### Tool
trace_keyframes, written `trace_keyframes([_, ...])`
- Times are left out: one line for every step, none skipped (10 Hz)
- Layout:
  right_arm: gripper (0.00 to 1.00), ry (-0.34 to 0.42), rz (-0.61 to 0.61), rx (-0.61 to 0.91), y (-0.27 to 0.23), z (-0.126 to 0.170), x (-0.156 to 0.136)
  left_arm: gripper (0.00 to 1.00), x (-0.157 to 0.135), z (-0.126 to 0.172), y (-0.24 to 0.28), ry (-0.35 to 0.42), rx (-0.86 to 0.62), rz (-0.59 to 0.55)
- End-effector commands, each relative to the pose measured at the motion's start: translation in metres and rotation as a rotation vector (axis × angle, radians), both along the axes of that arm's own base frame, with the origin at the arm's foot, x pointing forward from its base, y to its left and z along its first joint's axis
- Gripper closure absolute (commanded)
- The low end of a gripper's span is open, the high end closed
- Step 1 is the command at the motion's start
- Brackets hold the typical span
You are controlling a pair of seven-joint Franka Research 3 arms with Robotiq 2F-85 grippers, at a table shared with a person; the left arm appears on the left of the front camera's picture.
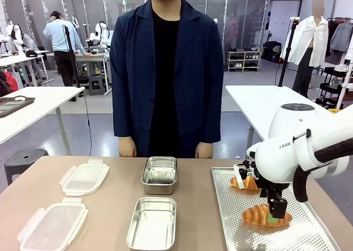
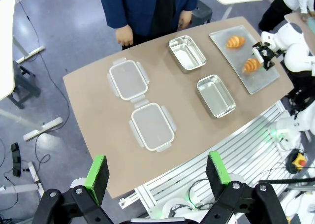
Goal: Place the bread into the airtight container.
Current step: Pick up a Butter Roll and place it into an empty Airtight Container.
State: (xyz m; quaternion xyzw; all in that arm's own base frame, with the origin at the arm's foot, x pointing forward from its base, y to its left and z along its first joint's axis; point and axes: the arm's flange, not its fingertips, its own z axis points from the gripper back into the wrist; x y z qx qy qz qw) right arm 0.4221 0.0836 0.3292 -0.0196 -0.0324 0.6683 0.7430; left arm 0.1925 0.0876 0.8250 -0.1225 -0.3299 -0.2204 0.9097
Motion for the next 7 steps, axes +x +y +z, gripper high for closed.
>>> trace_keyframes([0.00,-0.009,0.008,0.011,-0.002,-0.008,0.012,0.00,-0.001,0.001,-0.001,-0.005,0.004,-0.012])
trace_keyframes([0.00,-0.006,0.006,-0.007,0.000,-0.018,0.015,0.00,-0.001,0.001,-0.001,-0.005,0.004,-0.012])
trace_keyframes([0.00,-0.008,0.000,-0.010,0.000,-0.025,0.020,0.00,-0.001,0.001,-0.001,-0.005,0.004,-0.012])
trace_keyframes([0.00,0.013,-0.004,-0.004,-0.001,-0.031,0.026,0.00,-0.001,0.001,-0.001,-0.005,0.004,-0.012])
trace_keyframes([0.00,0.046,-0.013,0.014,-0.002,-0.034,0.030,0.00,-0.001,0.001,-0.001,-0.005,0.004,-0.012])
trace_keyframes([0.00,0.057,-0.019,0.021,-0.003,-0.037,0.034,0.00,-0.001,0.001,-0.001,-0.005,0.004,-0.012])
trace_keyframes([0.07,0.072,-0.009,0.025,-0.003,-0.035,0.034,0.00,-0.001,0.001,-0.001,-0.005,0.004,-0.012])
